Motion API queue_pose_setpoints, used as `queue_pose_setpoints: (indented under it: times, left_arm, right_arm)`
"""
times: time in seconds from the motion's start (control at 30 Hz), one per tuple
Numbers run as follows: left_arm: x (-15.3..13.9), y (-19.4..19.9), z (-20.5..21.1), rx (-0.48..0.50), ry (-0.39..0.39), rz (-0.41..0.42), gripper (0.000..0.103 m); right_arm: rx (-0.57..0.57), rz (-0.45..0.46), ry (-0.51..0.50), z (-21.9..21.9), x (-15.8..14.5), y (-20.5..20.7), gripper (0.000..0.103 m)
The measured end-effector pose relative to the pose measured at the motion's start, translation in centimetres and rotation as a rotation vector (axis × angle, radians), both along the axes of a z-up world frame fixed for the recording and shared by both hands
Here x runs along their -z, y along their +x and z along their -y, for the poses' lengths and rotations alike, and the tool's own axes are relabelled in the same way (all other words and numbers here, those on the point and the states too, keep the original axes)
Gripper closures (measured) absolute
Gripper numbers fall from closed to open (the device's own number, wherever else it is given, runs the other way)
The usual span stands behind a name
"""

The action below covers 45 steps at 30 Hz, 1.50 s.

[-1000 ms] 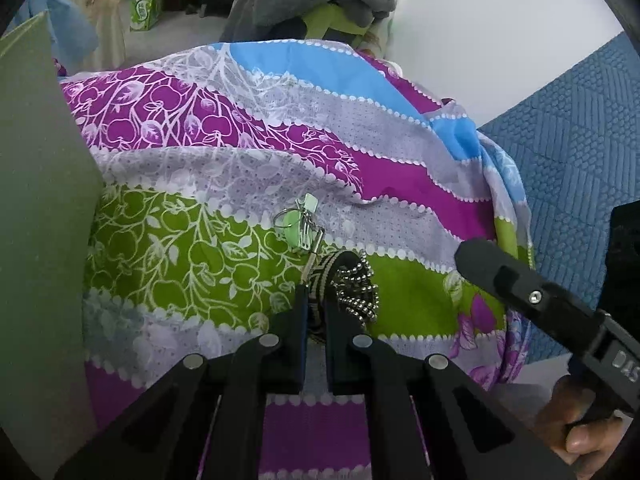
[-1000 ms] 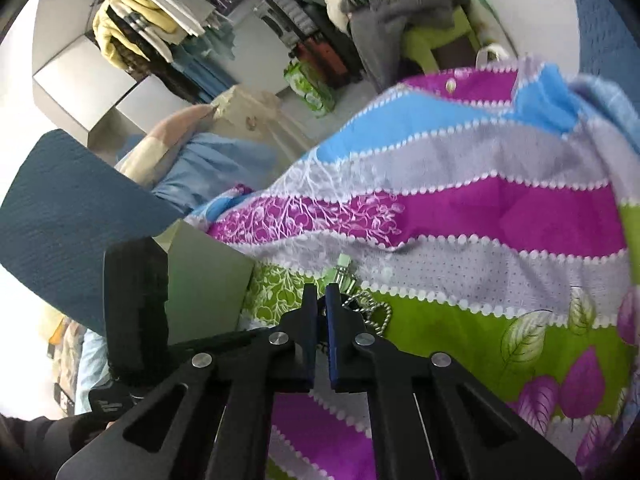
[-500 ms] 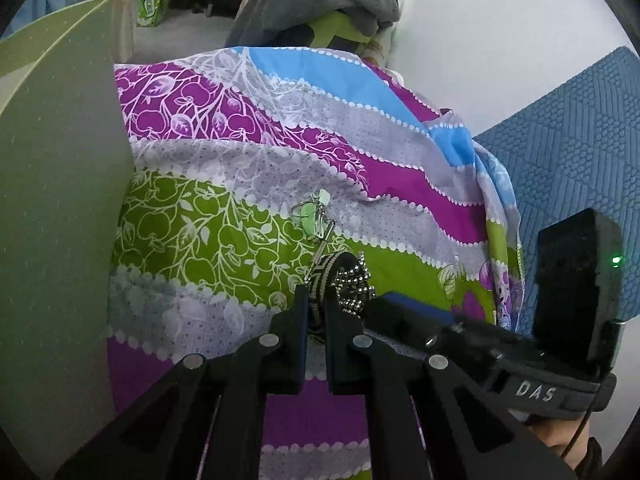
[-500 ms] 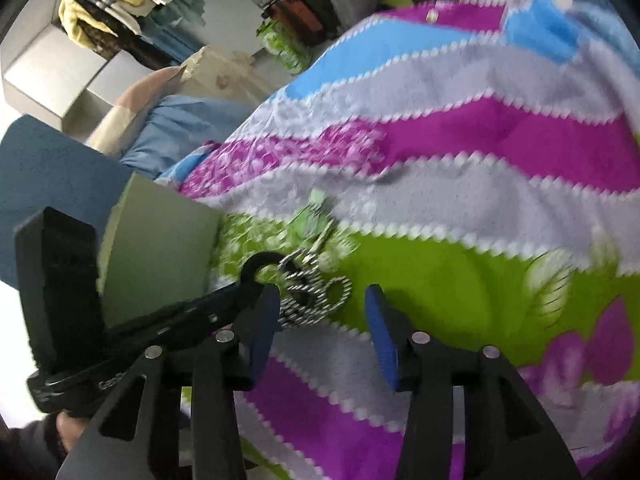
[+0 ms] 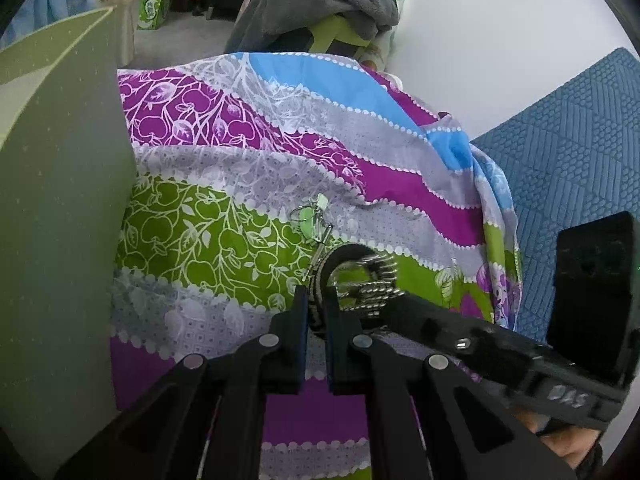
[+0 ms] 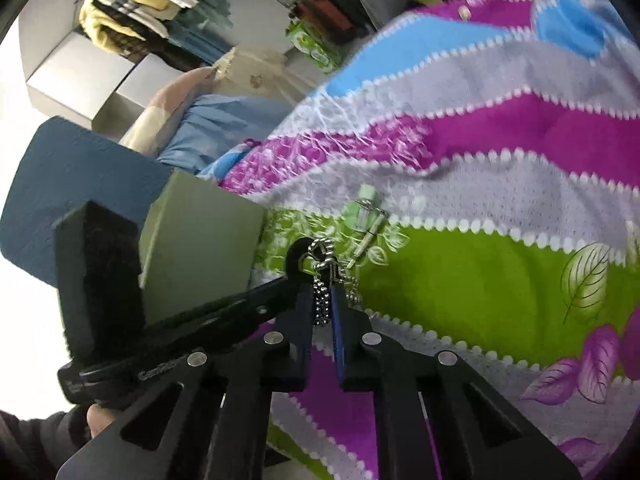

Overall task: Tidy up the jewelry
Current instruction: 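Lift the silver chain with the right tool while the left tool lifts the bangle, then carry the bangle and chain into the white box and open both tools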

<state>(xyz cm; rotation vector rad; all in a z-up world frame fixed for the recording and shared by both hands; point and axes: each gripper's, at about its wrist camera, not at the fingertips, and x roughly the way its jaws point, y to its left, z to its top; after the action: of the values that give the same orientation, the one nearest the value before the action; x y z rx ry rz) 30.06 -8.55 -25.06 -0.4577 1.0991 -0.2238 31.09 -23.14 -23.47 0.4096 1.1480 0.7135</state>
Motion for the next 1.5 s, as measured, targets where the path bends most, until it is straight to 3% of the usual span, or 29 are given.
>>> queue_pose_setpoints:
  times: [0.1, 0.2, 0.4, 0.6, 0.87, 1.0, 1.3, 1.5]
  left_arm:
    - [-0.7, -0.2, 0.5, 0.019, 0.061, -0.005, 0.098]
    - [-1.2, -0.6, 0.6, 0.026, 0.057, 0.004, 0.098]
    - [-2.4, -1.3, 0.5, 0.042, 0.075, 0.009, 0.098]
    - [-4.6, -1.9, 0.2, 0.059, 0.12, 0.021, 0.098]
    - [-9.4, -2.7, -2.5, 0.041, 0.141, 0.067, 0.098]
    - [-12.3, -3.3, -4.7, 0.021, 0.16, 0.088, 0.098]
    - [-20.4, -4.9, -10.2, -0.014, 0.236, 0.178, 0.098]
    - [-24.3, -5.8, -14.3, -0.048, 0.265, 0.226, 0.098]
  right_arm:
    - [0.019, 0.026, 0.017, 0.2, -1.3, -0.5, 0.098]
    - [0.043, 0.06, -0.032, 0.3, -2.5, -0.9, 0.098]
    - [0.056, 0.085, 0.001, 0.3, -4.5, -1.8, 0.098]
    - [0.076, 0.176, 0.022, 0.0, -9.9, -2.9, 0.098]
    - [0.093, 0.359, 0.033, -0.7, -20.0, -4.0, 0.098]
    - [0.089, 0.42, 0.023, -1.6, -23.5, -4.5, 0.098]
    - [0.077, 0.472, -0.038, -4.9, -27.0, -5.1, 0.098]
    - [0.06, 0.499, -0.073, -8.2, -28.2, -5.3, 0.098]
